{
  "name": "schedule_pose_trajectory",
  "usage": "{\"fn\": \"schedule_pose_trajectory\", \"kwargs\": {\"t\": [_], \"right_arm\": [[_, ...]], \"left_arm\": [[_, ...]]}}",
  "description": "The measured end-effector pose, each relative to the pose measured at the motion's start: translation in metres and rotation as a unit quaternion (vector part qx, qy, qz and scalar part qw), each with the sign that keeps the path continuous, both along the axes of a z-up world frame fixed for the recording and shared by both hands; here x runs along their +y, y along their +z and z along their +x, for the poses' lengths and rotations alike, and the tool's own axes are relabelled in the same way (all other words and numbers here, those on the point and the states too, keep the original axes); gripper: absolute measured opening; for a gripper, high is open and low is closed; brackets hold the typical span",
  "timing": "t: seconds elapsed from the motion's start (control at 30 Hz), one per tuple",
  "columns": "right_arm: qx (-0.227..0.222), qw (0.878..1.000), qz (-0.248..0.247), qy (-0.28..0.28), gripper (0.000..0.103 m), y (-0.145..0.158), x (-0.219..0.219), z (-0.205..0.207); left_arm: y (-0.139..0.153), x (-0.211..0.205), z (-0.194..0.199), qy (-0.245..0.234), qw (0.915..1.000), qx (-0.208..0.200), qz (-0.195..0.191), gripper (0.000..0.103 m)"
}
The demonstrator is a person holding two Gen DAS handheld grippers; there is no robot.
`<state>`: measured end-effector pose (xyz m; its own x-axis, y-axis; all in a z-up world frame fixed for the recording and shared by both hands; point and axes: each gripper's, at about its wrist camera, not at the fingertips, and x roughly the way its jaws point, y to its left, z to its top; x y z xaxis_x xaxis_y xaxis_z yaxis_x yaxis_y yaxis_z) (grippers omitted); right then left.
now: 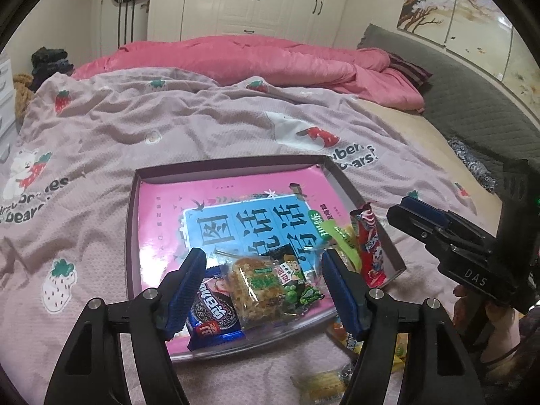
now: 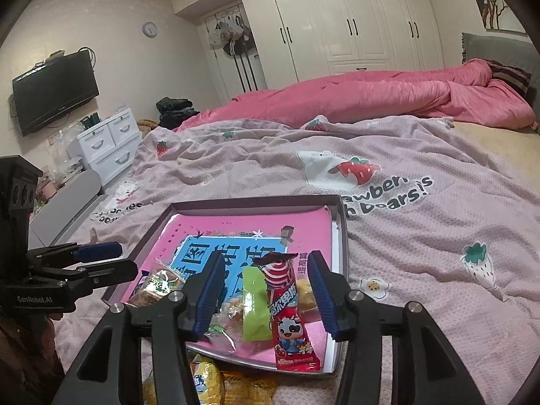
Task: Organize snacks
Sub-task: 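Withdraw both open grippers from the tray toward the snack pile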
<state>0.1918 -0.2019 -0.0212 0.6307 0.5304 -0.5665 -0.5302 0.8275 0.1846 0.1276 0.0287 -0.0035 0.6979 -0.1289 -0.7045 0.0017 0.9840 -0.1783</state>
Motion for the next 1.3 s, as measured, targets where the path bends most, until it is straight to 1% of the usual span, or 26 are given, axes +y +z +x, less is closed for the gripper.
{"fn": "schedule_pose_trajectory", "kwargs": {"t": [0.23, 0.6, 0.93, 1.3], "right_arm": [[-0.011, 1.0, -0.003, 0.004, 0.052, 0.007, -0.001, -0.011], [-0.023, 1.0, -0.008, 0.004, 0.052, 0.015, -0.005, -0.03], [-0.021, 1.0, -0.009, -0.001, 0.052, 0.019, -0.008, -0.041], [-0.021, 1.0, -0.015, -0.001, 0.052, 0.024, -0.011, -0.058]], "left_arm": [[0.009, -0.005, -0.01, -0.008, 0.9999, -0.007, 0.002, 0.073], [0.015, -0.013, -0.023, -0.019, 0.9997, -0.009, 0.009, 0.073], [0.016, -0.023, -0.036, -0.032, 0.9993, -0.005, 0.02, 0.073], [0.021, -0.025, -0.048, -0.035, 0.999, -0.003, 0.028, 0.073]]}}
